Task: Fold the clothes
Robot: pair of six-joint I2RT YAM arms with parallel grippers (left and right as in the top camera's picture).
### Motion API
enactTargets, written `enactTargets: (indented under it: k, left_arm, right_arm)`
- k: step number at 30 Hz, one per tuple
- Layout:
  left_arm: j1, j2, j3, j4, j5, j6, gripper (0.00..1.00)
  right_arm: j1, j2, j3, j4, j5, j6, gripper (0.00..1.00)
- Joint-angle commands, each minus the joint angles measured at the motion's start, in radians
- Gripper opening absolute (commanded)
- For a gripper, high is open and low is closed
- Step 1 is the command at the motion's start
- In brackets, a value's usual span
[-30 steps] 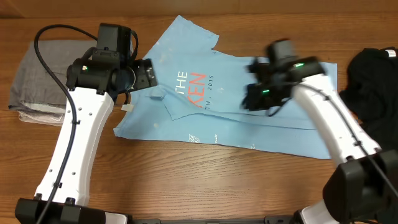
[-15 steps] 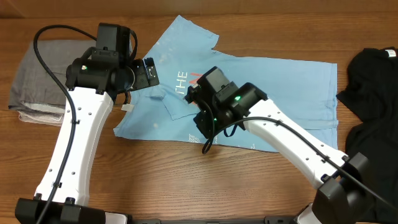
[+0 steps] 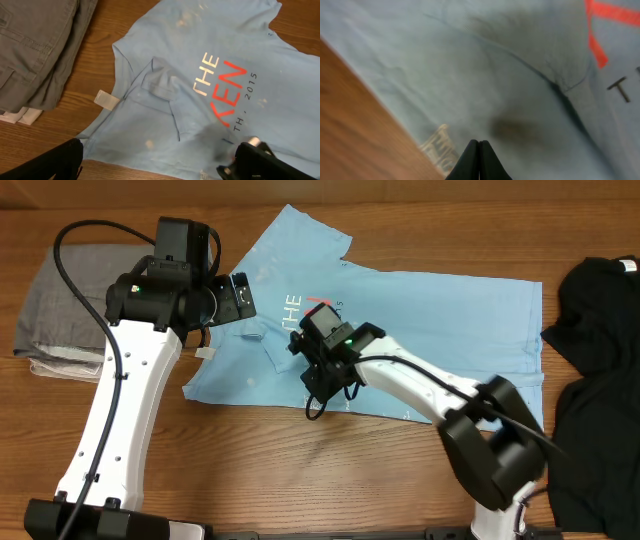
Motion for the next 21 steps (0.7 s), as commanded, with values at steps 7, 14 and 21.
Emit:
enactTargets:
  k: [7, 14, 21]
  left_arm:
    - [0.005, -0.002, 0.013, 0.000, 0.005, -0.008, 1.00]
    - [0.005, -0.002, 0.013, 0.000, 0.005, -0.008, 1.00]
    - [0.005, -0.002, 0.013, 0.000, 0.005, -0.008, 1.00]
  right_arm:
    - [-0.002, 0.076, -0.006, 0.077, 0.058, 0.051, 0.04]
    - [-0.011, 0.072, 0.039, 0.015, -0.046, 0.060, 0.04]
    - [-0.066, 0.072, 0.055, -0.026, -0.055, 0.060, 0.04]
